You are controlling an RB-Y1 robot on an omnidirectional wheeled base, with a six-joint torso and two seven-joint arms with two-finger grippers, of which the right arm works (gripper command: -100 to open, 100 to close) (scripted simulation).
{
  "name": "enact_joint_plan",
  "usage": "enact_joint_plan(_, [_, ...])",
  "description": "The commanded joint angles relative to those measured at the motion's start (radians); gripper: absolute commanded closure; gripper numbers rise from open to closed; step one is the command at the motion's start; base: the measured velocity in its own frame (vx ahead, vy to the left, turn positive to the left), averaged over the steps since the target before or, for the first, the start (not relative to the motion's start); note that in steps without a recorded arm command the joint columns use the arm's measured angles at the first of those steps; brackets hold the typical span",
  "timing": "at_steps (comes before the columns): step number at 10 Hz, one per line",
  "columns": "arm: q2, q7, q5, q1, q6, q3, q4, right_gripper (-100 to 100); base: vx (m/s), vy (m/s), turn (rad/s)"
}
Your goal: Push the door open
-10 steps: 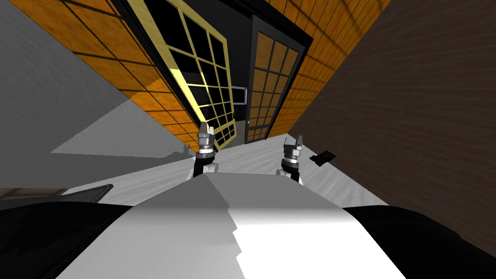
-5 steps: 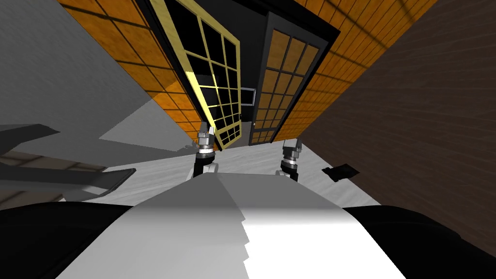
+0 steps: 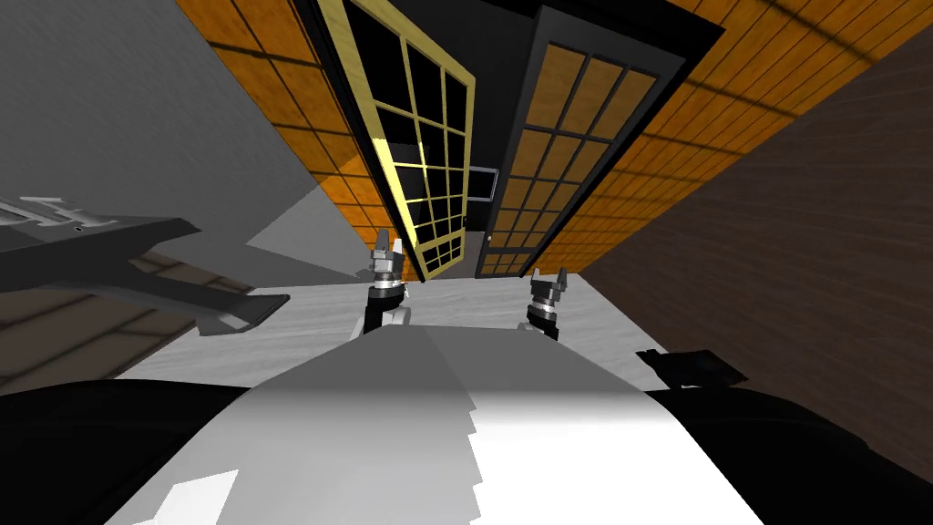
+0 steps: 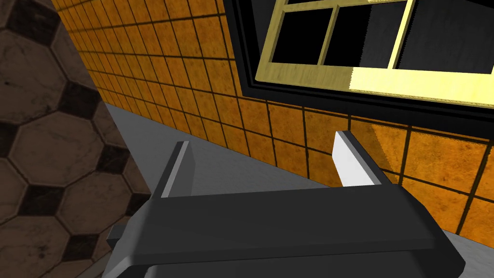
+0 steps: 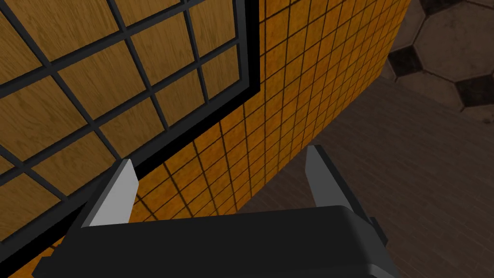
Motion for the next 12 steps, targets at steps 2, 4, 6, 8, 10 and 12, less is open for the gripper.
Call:
enact_joint_plan(2, [-0.002, -0.059, -0.048, 0.0, -0.018, -0.001, 0.046, -100, 0.109, -0.066, 0.268])
enact_joint_plan(4, [-0.003, -0.091, -0.073, -0.001, -0.031, -0.001, 0.076, -100, 0.098, -0.081, 0.256])
enact_joint_plan(6, [-0.004, -0.138, -0.112, -0.002, -0.049, -0.002, 0.12, -100, 0.086, -0.081, 0.251])
enact_joint_plan(8, [-0.004, -0.17, -0.139, -0.003, -0.062, -0.002, 0.15, -100, 0.1, -0.075, 0.26])
enact_joint_plan(10, [-0.004, -0.203, -0.165, -0.004, -0.075, -0.003, 0.18, -100, 0.066, -0.084, 0.204])
enact_joint_plan(12, [-0.003, -0.235, -0.192, -0.005, -0.088, -0.003, 0.21, -100, 0.068, -0.067, 0.19])
